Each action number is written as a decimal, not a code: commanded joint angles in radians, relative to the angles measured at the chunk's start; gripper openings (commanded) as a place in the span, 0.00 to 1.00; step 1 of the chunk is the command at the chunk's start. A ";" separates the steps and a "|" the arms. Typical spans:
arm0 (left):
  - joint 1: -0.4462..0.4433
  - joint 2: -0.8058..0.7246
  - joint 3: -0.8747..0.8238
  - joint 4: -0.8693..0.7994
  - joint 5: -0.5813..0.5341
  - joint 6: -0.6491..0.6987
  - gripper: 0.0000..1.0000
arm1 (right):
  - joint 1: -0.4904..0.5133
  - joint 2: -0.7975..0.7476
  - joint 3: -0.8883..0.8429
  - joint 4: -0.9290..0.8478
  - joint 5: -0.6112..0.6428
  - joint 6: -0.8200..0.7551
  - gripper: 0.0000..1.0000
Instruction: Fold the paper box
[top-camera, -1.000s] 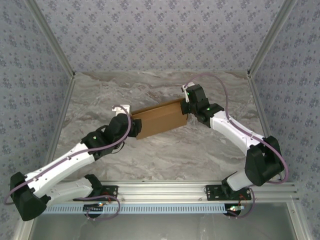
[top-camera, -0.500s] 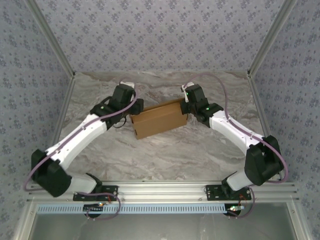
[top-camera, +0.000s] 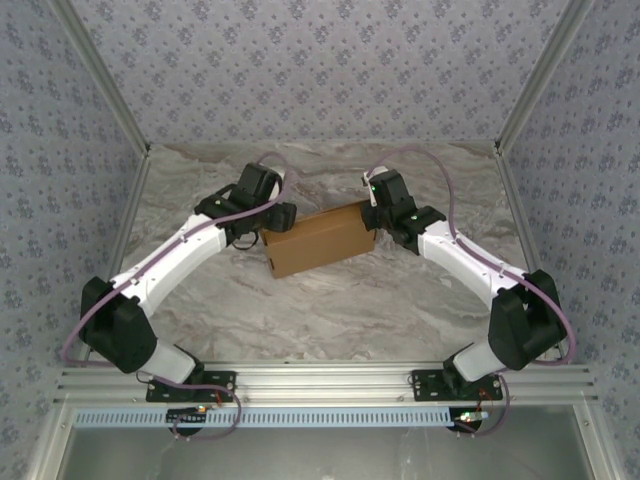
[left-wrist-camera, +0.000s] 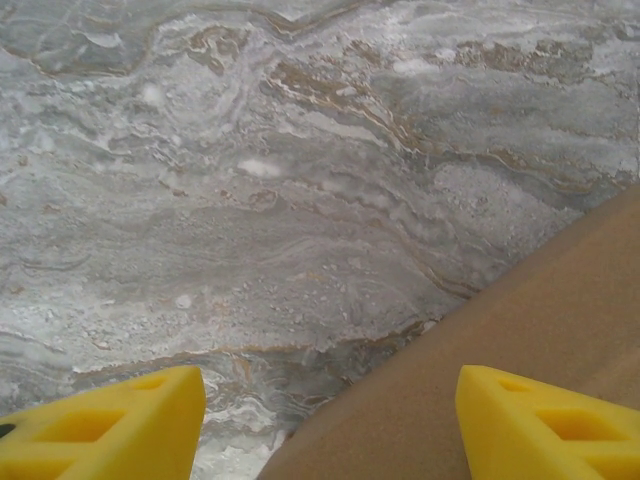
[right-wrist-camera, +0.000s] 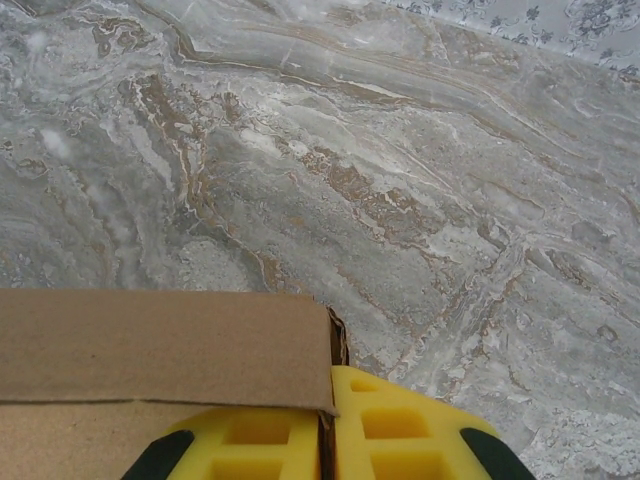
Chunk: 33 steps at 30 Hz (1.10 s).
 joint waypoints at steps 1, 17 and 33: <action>-0.004 -0.004 -0.054 -0.037 0.042 0.013 0.67 | 0.015 0.028 -0.016 -0.150 -0.018 -0.001 0.14; -0.032 -0.020 -0.176 0.042 0.036 -0.030 0.66 | 0.012 -0.107 0.003 -0.201 -0.083 -0.016 0.41; -0.058 -0.026 -0.193 0.057 0.019 -0.032 0.66 | -0.141 -0.082 0.111 -0.158 -0.337 0.035 0.60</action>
